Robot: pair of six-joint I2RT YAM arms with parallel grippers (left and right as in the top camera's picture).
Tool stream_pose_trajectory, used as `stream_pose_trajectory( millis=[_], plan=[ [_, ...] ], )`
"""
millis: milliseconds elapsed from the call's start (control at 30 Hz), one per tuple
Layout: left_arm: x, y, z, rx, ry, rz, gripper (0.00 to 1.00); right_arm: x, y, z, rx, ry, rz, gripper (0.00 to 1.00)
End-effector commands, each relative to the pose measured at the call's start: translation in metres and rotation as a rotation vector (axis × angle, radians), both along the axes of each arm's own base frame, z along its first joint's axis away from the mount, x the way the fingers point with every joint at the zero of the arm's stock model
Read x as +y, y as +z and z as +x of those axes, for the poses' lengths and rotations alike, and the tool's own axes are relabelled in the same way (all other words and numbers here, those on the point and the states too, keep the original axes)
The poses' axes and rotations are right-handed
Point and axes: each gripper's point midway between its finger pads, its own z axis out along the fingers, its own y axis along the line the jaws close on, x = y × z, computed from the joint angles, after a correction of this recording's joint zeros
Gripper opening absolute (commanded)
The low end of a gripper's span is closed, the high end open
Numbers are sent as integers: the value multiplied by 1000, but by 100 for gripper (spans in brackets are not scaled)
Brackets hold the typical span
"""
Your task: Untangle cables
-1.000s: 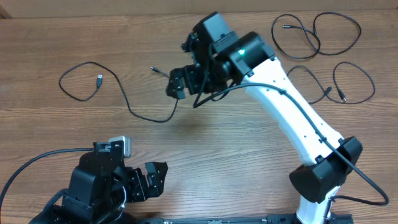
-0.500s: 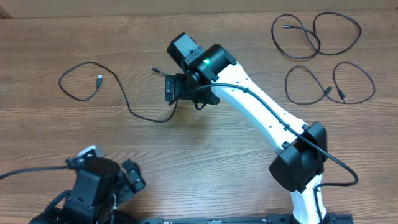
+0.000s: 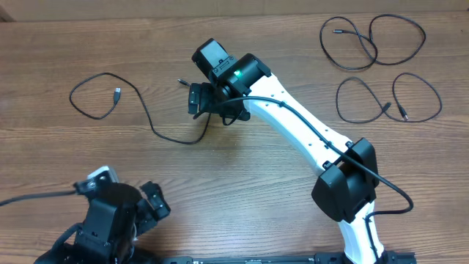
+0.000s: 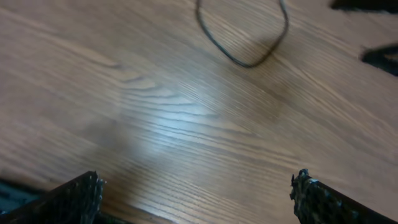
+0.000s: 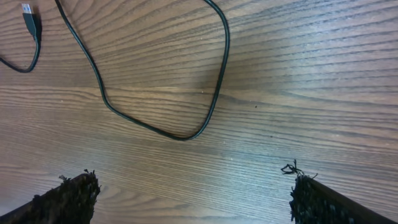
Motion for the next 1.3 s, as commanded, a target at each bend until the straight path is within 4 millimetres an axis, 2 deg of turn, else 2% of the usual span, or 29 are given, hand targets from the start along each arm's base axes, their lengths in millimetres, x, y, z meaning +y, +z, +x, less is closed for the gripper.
stream_pose_trajectory(
  millis=[0, 167, 400, 533, 633, 767, 900, 1067, 1267],
  plan=[
    [-14, 13, 5, -3, -158, 29, 100, 1, -11, 1, 18, -7, -11, 100],
    [-12, 56, 14, -4, -184, 90, 100, 1, -15, 0, 30, -5, -16, 100],
    [34, 104, 25, 7, 32, 239, 99, 2, -14, -2, 39, -2, -10, 100],
    [56, 113, 34, 7, 114, 264, 100, 2, -14, -2, 38, 1, -10, 100],
    [59, 113, 50, -1, 81, 225, 100, 2, -14, -2, 37, 1, -10, 100],
    [57, 105, 84, -7, -11, 91, 99, 2, -14, -2, 38, 1, -10, 100],
    [68, 84, 113, 45, -85, -46, 100, 1, -15, -3, 43, 1, -15, 100],
    [95, 43, 129, 190, -53, -149, 100, 1, -15, -3, 39, 4, -14, 100],
    [106, 7, 144, 311, -56, -203, 99, 4, -19, 1, 33, 4, -7, 98]
  ],
)
